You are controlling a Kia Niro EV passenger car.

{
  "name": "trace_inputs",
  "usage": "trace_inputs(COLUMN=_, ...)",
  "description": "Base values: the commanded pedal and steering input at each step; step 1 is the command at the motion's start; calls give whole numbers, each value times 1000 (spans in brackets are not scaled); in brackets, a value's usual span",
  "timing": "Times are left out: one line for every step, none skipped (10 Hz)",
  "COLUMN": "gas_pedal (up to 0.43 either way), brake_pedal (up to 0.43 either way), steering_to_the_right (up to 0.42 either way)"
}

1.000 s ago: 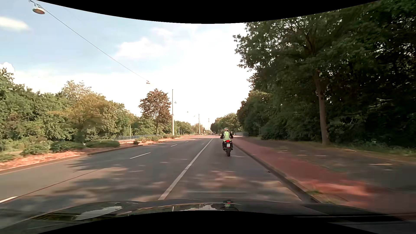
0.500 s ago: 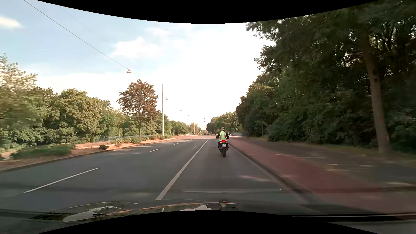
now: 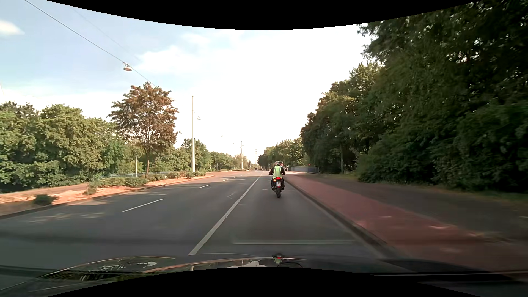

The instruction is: Follow the waypoints while adhering to traffic rules and regulations

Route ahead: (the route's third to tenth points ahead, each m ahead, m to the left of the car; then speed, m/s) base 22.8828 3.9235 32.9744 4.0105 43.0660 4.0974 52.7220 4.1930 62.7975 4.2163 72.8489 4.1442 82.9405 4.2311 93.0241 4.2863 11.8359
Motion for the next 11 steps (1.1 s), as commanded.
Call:
trace_inputs(gas_pedal=157, brake_pedal=0, steering_to_the_right=4)
trace_inputs(gas_pedal=169, brake_pedal=0, steering_to_the_right=1)
trace_inputs(gas_pedal=177, brake_pedal=0, steering_to_the_right=-4)
trace_inputs(gas_pedal=177, brake_pedal=0, steering_to_the_right=-5)
trace_inputs(gas_pedal=197, brake_pedal=0, steering_to_the_right=-6)
trace_inputs(gas_pedal=220, brake_pedal=0, steering_to_the_right=-6)
trace_inputs(gas_pedal=220, brake_pedal=0, steering_to_the_right=-6)
trace_inputs(gas_pedal=220, brake_pedal=0, steering_to_the_right=-6)
trace_inputs(gas_pedal=220, brake_pedal=0, steering_to_the_right=-6)
trace_inputs(gas_pedal=220, brake_pedal=0, steering_to_the_right=-5)
trace_inputs(gas_pedal=220, brake_pedal=0, steering_to_the_right=-5)
